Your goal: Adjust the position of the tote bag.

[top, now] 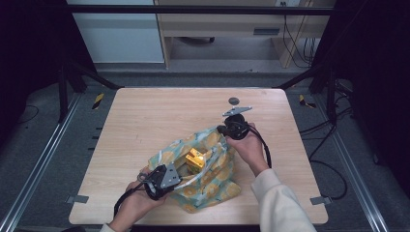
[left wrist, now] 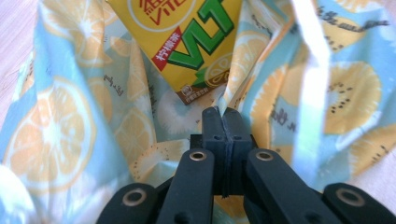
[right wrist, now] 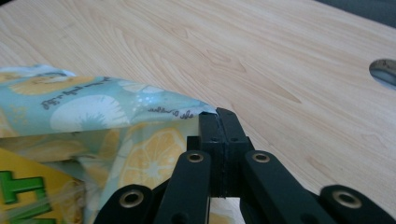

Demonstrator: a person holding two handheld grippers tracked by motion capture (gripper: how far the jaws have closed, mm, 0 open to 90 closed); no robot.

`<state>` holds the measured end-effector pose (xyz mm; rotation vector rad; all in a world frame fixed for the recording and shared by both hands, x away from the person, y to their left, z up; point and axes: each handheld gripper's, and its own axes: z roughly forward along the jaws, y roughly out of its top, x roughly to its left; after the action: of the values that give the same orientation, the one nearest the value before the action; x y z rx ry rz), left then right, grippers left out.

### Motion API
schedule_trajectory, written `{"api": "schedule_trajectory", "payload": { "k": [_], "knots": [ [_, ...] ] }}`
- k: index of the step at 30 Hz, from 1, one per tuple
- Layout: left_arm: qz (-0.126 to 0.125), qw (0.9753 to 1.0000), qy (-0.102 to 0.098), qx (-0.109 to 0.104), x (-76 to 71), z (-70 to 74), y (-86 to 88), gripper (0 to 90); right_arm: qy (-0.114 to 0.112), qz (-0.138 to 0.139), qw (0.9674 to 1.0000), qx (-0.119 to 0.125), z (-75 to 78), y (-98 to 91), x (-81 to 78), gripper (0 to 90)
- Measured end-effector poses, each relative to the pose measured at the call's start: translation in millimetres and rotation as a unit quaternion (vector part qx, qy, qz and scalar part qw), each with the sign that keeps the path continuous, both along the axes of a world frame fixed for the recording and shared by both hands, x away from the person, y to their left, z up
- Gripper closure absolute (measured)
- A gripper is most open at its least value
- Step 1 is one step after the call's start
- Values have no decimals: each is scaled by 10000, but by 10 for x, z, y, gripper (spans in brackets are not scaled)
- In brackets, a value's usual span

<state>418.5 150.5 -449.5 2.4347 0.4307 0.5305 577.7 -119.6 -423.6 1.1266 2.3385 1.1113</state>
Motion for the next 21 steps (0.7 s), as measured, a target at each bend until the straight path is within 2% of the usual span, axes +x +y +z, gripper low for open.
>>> {"api": "schedule_trajectory", "payload": {
  "k": [1,2,8,12,13,15,21],
  "knots": [
    [-19,10000,8,-17,-16,2,5,900,-4,-2,10000,-16,-17,-8,11,900],
    [14,10000,-67,-39,-34,9,11,900,22,-32,10000,-28,-33,-16,16,900],
    [-45,9998,-30,-179,-116,23,36,900,85,-183,9998,-87,-117,-157,23,900],
    [-50,9999,-4,-119,-133,4,67,900,145,-297,9994,-78,-179,-291,31,900],
    [-21,9999,5,-168,-139,-8,73,900,149,-314,9994,-88,-190,-321,37,900],
    [-41,9999,1,-92,-142,-13,92,900,180,-380,9991,-69,-217,-372,50,900],
    [-17,9999,95,-43,-164,-62,136,900,214,-478,9986,-90,-301,-459,98,900]
  ]
}}
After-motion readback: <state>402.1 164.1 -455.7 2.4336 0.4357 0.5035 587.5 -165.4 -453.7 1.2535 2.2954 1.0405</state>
